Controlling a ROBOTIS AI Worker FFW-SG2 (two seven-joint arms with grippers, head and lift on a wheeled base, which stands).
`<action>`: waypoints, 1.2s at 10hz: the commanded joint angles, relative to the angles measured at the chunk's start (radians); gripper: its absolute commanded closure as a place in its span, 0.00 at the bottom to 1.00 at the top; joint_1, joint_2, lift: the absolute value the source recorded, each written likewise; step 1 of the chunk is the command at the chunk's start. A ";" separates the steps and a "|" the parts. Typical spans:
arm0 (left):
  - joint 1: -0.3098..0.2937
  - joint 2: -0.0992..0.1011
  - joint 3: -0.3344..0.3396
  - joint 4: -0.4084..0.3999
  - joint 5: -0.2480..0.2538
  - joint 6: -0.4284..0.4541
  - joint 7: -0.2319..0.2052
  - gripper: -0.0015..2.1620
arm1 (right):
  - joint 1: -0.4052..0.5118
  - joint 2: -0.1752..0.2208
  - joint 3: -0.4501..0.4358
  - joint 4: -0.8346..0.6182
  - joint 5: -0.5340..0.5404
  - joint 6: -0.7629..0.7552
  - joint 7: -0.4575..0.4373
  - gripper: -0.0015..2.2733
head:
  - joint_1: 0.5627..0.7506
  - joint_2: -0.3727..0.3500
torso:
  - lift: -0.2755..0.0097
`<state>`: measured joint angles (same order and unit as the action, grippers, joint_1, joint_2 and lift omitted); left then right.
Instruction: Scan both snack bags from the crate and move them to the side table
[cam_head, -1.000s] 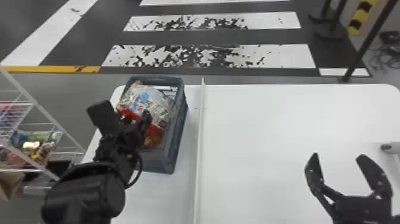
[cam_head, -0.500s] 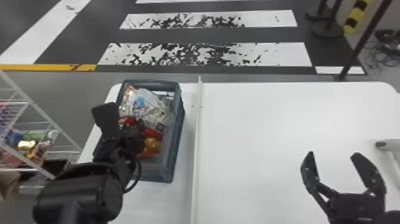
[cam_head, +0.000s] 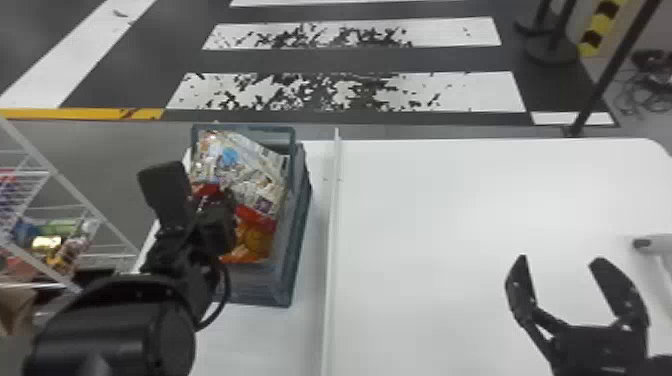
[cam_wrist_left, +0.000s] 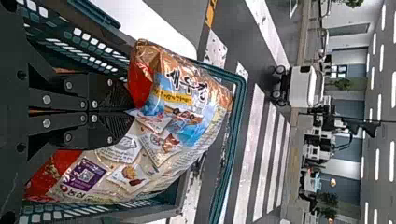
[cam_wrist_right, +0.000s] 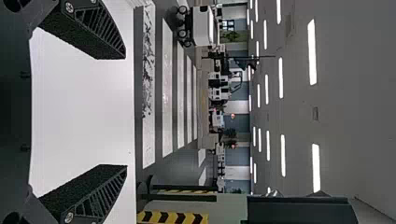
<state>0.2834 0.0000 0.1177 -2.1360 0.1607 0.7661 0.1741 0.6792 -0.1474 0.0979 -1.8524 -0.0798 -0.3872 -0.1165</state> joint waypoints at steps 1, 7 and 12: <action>0.002 -0.003 -0.001 -0.004 0.000 0.009 -0.001 0.99 | 0.000 -0.001 0.000 -0.002 0.000 0.000 0.000 0.04 | 0.70 0.66 | 0.70; 0.059 -0.003 -0.020 -0.004 0.000 -0.006 0.010 0.99 | -0.004 -0.001 0.006 -0.001 0.000 0.000 0.000 0.04 | 0.70 0.66 | 0.70; 0.137 -0.003 -0.029 -0.145 0.000 -0.003 0.021 0.99 | -0.010 -0.001 0.009 0.007 0.000 0.003 0.000 0.04 | 0.70 0.65 | 0.70</action>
<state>0.4165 0.0000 0.0868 -2.2604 0.1596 0.7567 0.1948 0.6704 -0.1488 0.1066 -1.8462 -0.0798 -0.3856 -0.1165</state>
